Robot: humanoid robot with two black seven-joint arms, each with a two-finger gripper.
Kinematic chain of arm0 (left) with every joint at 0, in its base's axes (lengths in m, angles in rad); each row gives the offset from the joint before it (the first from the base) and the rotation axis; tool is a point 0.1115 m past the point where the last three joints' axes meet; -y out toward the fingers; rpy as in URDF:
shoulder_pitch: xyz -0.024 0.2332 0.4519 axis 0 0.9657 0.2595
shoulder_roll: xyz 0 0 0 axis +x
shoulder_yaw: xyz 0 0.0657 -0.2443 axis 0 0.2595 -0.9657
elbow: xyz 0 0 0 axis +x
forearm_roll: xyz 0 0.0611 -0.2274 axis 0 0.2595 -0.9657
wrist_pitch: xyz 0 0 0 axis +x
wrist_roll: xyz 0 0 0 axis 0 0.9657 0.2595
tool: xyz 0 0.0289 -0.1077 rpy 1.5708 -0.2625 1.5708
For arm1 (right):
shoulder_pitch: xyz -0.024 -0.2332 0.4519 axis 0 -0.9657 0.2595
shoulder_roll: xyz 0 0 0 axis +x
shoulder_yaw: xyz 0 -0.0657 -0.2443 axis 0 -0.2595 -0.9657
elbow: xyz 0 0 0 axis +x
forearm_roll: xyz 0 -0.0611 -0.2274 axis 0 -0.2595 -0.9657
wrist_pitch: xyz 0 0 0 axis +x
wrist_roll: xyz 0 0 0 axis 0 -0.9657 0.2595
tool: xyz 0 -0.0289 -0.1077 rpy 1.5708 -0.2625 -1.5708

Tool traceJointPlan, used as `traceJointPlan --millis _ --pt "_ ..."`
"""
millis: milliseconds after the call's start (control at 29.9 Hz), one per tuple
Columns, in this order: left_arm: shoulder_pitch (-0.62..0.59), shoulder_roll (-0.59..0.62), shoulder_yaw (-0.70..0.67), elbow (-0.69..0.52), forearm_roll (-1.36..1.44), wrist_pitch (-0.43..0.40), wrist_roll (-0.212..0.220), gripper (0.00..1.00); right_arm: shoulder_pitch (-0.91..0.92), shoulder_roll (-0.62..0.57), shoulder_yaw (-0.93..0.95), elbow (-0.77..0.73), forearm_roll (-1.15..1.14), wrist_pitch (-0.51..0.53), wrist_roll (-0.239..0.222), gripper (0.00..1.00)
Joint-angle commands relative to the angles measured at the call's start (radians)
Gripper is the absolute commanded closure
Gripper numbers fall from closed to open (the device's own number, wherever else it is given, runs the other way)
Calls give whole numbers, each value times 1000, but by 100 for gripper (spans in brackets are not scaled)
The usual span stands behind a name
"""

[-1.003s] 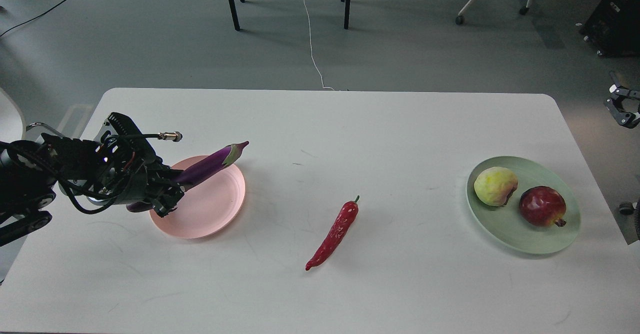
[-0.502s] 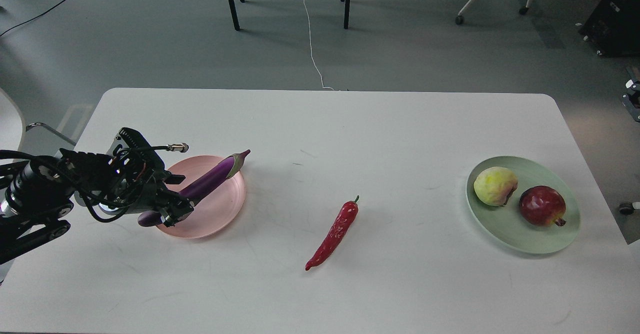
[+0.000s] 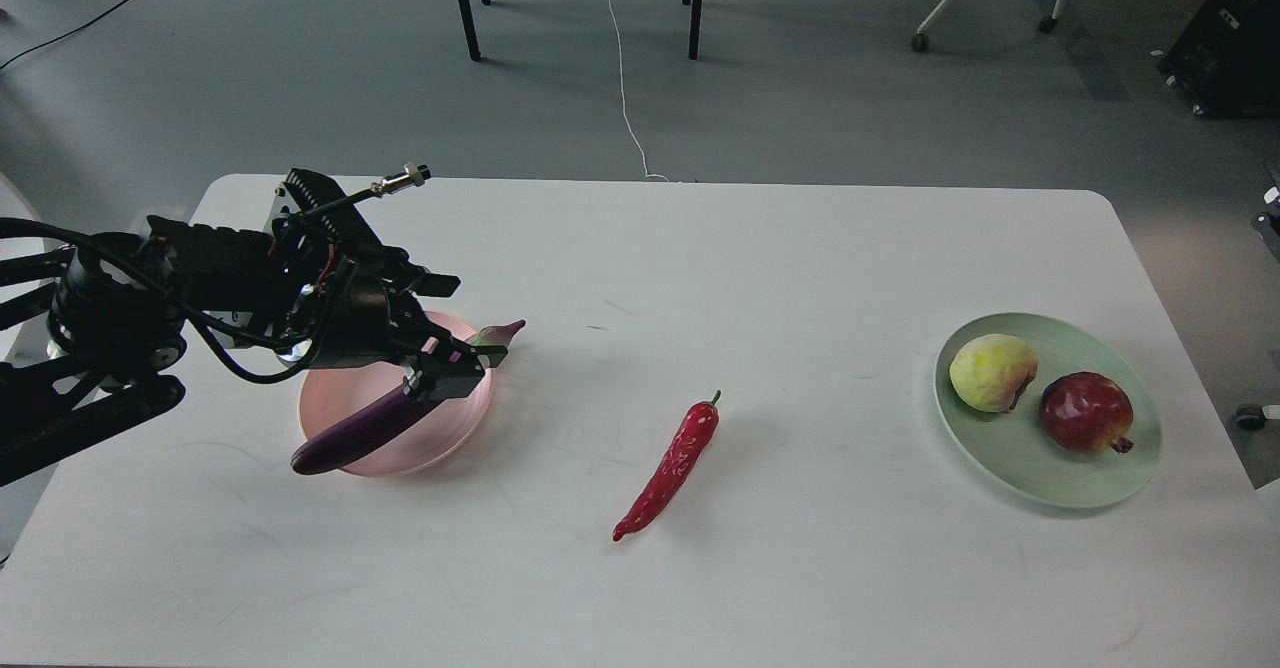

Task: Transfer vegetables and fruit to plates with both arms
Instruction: 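Lift the eggplant and lay it on the pink plate, then move the left gripper to the red chili pepper and grasp it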

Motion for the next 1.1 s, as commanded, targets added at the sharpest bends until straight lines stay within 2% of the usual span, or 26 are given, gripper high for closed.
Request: traceJointPlan --millis 0,67,167,268,602,1070 --pt "-12 -140 -1 -32 -1 -14 15 11 -42 0 0 0 51 0 0 1" --pt "-13 -227 4 -30 -1 -14 45 12 -58 0 2 1 52 0 0 1" --pt "-6 -341 12 -15 2 -14 136 12 -83 0 3 2 52 0 0 1" --pt "-3 -409 33 19 7 -14 180 12 -86 -2 5 2 52 0 0 1" --pt "9 -544 118 218 59 -14 199 11 -86 -2 20 9 51 0 0 1" --pt "106 -538 122 306 109 -14 199 12 -86 -2 35 12 45 0 0 1"
